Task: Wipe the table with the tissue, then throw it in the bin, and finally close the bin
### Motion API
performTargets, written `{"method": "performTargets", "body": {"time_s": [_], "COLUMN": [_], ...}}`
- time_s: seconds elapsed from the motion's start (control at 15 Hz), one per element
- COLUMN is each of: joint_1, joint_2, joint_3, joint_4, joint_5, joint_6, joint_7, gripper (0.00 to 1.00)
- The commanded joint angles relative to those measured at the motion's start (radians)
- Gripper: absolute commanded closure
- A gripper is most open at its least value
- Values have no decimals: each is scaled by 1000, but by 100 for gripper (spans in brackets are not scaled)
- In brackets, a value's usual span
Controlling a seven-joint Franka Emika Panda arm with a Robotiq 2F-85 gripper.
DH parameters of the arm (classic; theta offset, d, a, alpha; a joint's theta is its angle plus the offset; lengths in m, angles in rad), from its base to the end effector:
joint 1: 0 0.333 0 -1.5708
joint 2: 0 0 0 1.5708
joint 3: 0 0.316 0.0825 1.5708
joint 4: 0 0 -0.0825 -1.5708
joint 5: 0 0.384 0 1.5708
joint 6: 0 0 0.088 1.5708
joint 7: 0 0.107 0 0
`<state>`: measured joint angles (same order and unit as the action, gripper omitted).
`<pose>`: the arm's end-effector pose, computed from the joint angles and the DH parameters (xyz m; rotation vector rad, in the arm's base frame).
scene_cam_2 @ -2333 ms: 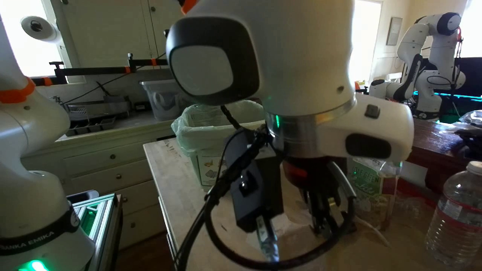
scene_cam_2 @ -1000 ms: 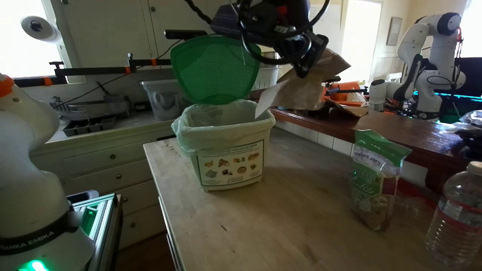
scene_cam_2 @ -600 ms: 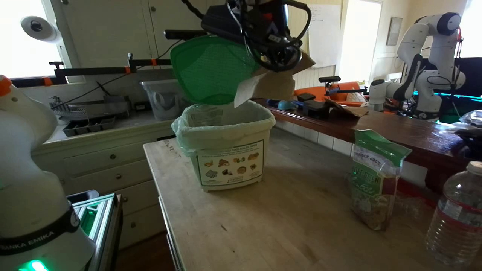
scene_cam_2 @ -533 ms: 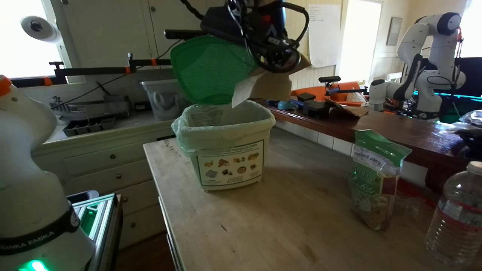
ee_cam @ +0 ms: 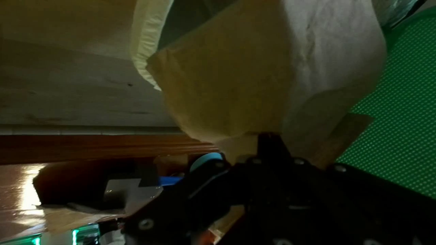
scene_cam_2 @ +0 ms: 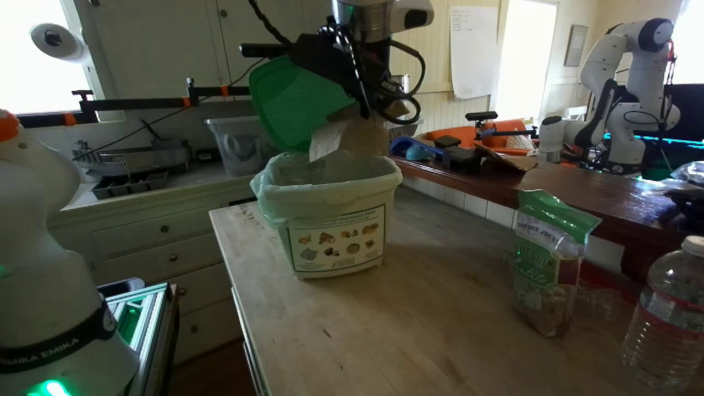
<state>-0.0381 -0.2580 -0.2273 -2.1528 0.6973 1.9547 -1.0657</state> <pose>0.4816 -0.0947 0.5277 -2.4436 -0.6904 -0.6239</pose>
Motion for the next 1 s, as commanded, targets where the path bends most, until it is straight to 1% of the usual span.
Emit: {"method": "performTargets", "body": {"time_s": [0.0, 0.13, 0.33, 0.8, 0.87, 0.93], "joint_1": [6, 4, -2, -4, -5, -6], "joint_2": [45, 68, 95, 129, 128, 123], "joint_3": [27, 45, 69, 99, 101, 101], "joint_4": [1, 5, 5, -8, -11, -14], "joint_5": [-1, -20, -79, -295, -318, -336], "joint_6": [-44, -59, -68, -48, -42, -42], "joint_7": [-31, -30, -24, 1, 1, -6], "gripper": [99, 99, 99, 99, 97, 70]}}
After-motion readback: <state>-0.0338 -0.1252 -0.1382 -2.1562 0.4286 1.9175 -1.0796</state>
